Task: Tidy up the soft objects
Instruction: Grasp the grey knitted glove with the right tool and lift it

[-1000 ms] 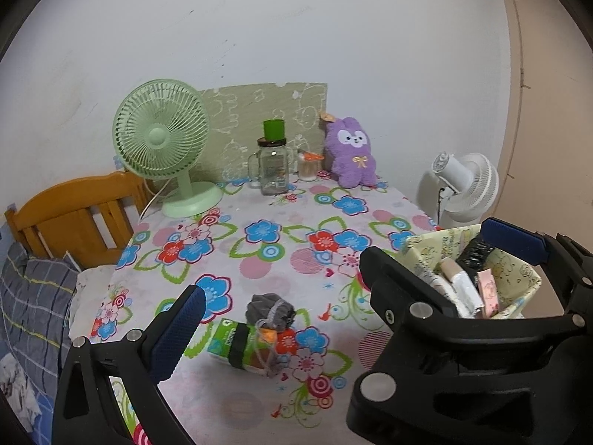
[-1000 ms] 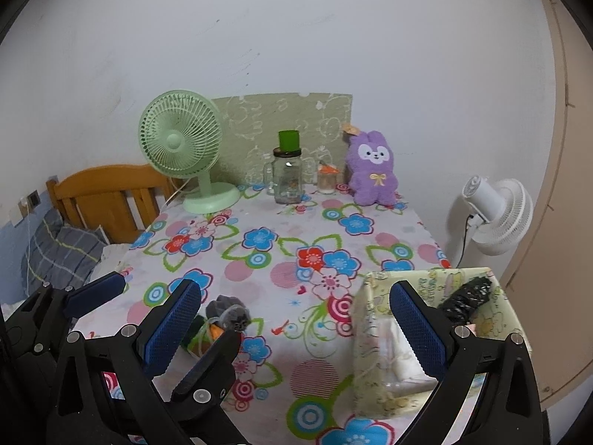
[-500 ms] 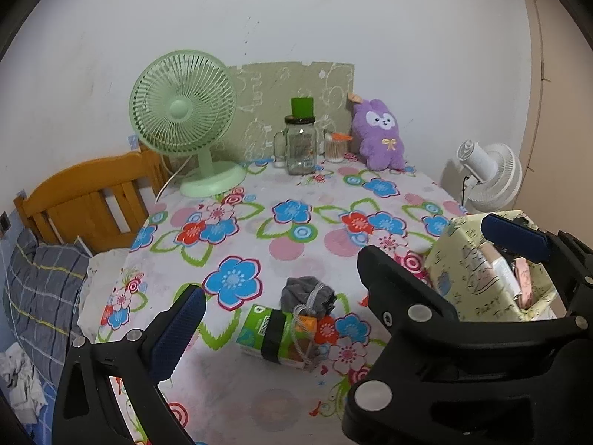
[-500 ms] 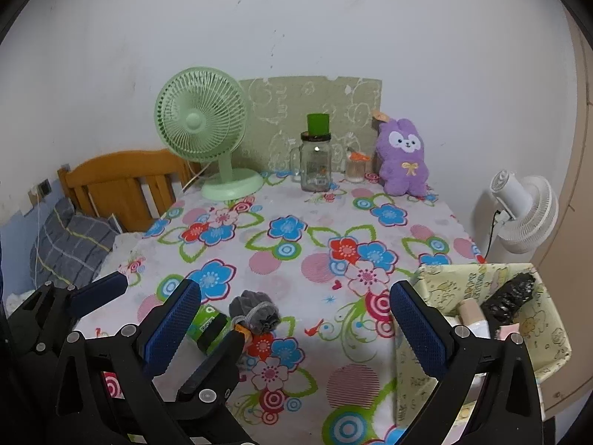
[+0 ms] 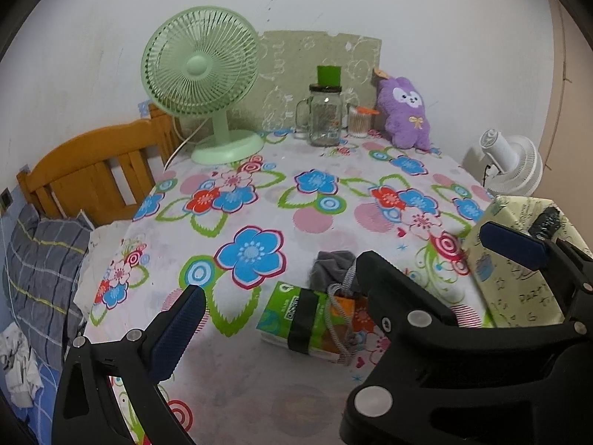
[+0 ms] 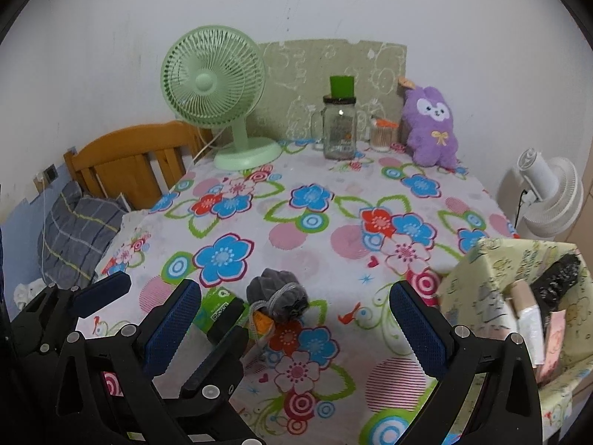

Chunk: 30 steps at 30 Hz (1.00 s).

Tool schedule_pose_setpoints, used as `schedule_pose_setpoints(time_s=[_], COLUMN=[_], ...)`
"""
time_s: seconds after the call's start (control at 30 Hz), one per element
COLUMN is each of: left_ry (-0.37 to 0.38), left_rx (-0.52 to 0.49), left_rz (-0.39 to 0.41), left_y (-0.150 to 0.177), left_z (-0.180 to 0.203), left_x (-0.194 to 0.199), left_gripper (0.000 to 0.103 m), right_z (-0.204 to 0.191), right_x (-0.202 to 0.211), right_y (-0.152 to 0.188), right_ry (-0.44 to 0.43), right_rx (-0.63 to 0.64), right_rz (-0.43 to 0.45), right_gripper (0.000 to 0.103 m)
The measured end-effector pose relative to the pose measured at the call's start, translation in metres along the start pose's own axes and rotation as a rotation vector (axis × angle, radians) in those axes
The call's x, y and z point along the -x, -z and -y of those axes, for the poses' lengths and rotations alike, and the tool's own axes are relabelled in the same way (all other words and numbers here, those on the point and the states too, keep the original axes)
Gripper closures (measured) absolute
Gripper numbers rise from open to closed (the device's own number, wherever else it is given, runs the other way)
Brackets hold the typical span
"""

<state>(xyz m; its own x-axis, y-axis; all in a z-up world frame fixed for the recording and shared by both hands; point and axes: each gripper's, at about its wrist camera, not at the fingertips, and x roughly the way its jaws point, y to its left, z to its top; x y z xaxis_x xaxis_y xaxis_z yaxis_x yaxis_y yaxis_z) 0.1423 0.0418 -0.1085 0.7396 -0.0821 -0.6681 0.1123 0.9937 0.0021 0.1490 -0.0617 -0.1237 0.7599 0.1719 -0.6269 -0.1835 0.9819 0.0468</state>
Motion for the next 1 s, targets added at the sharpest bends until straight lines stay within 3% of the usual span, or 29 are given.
schedule_pose_setpoints(time_s=[0.47,1.0], left_ry=[-0.025,-0.028], left_rx=[0.037,0.043], left_rz=[-0.068,-0.145], left_y=[0.005,0.009], left_z=[-0.020,-0.023], left_x=[-0.038,-0.067], left_gripper=[0.000,0.001], right_z=[-0.009,-0.009], right_x=[-0.048,-0.094], right_y=[0.003,0.006], right_ry=[-0.036,-0.041], right_rx=[0.002,0.005], right_rz=[-0.078,-0.196], right_gripper=[0.001,0.029])
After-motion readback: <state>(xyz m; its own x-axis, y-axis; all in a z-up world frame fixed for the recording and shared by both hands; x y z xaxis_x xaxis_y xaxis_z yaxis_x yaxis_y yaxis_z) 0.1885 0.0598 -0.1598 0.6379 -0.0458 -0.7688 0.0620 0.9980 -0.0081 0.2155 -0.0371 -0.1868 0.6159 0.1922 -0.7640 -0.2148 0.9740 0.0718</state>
